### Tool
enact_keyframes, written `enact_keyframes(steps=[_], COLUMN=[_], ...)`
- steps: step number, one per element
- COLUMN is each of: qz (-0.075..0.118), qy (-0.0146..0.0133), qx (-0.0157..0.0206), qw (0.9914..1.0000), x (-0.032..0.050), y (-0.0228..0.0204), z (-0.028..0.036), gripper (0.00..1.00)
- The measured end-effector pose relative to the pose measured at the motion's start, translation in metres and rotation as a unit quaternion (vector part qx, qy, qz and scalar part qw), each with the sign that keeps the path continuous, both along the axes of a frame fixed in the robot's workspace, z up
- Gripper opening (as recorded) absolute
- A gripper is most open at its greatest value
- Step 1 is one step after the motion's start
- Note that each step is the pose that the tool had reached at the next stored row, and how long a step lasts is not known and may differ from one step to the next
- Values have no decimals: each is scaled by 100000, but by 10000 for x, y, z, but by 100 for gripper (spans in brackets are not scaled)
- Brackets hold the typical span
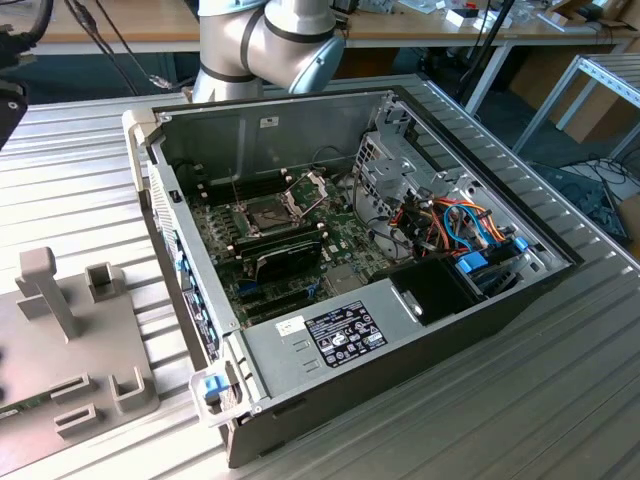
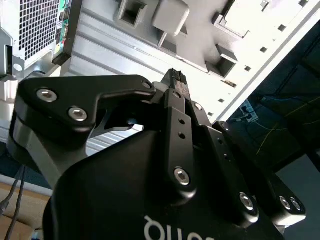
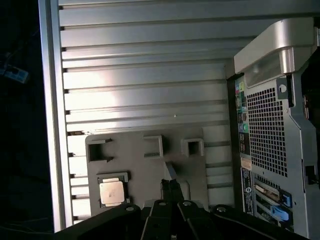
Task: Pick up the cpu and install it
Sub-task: 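Reach for the cpu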
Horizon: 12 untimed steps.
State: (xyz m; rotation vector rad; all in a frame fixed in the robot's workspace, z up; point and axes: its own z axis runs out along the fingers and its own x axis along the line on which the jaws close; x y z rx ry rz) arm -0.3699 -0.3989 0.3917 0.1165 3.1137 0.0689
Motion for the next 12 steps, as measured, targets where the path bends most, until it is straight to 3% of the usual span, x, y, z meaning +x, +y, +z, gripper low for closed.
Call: enact_keyframes(steps=[1, 12], qz=[2, -1], qy=[6, -2], qx=[-4, -1], qw=[100000, 100000], x=[-65, -310], y=[0, 0], z=[-1, -15], gripper=[11, 11])
